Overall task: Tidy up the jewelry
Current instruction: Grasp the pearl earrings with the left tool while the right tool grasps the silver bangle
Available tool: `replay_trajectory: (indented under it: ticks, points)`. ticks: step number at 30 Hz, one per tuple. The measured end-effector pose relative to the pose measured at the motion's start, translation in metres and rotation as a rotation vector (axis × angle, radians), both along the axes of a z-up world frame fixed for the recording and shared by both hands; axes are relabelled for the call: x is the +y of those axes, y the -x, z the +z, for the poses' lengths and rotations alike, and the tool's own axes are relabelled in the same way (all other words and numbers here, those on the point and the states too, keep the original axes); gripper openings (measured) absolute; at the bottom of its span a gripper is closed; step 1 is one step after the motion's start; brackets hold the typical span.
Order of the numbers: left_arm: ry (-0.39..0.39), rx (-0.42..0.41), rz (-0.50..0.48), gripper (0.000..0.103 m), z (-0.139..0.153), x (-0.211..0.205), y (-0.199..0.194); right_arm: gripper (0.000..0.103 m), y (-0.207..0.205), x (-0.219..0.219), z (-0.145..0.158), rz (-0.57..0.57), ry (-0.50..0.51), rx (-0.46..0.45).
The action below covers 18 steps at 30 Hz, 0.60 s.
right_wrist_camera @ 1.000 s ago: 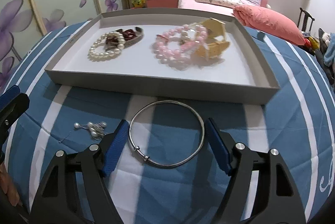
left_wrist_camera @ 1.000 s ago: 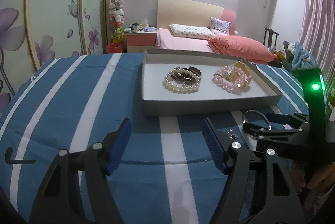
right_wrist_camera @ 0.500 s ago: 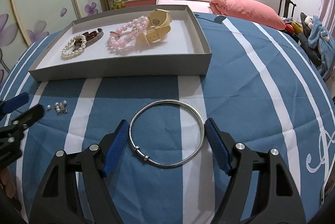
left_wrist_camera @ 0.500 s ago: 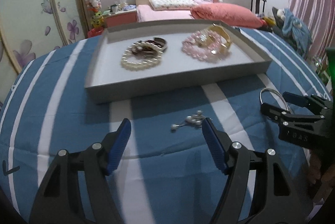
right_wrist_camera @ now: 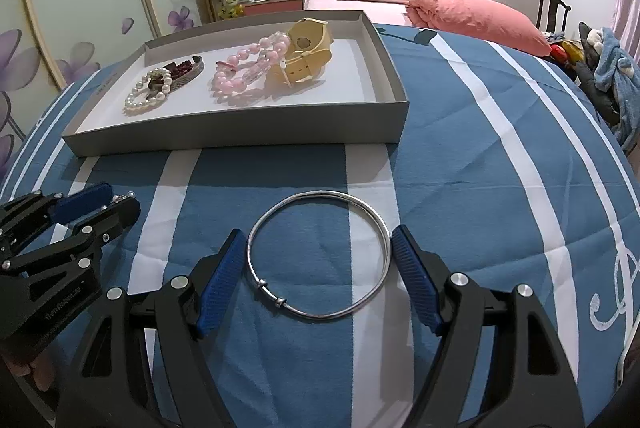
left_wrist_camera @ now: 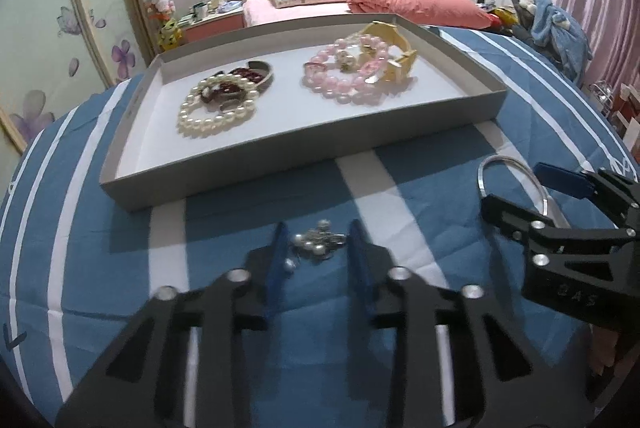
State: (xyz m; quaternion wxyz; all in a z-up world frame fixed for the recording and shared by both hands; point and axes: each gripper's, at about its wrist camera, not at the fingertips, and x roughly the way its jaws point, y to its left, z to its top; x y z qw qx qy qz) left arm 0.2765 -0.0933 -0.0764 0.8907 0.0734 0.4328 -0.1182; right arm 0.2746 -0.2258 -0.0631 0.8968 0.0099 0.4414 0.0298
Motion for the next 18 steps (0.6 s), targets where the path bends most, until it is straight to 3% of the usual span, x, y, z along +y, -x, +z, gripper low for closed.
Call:
replay_trajectory:
  ticks: [1, 5, 18]
  points:
    - [-0.001, -0.001, -0.008, 0.017, 0.000, -0.002, 0.000, 0.074, 0.000, 0.000, 0.000, 0.000, -0.001, 0.000]
    - [0.027, 0.005, -0.009, 0.012, 0.000, 0.000, -0.001, 0.074, 0.000, 0.001, 0.000, 0.000, -0.005, -0.001]
    - [0.126, -0.024, 0.031, 0.012, 0.008, 0.046, 0.009, 0.074, 0.005, 0.005, 0.001, 0.020, -0.036, -0.009]
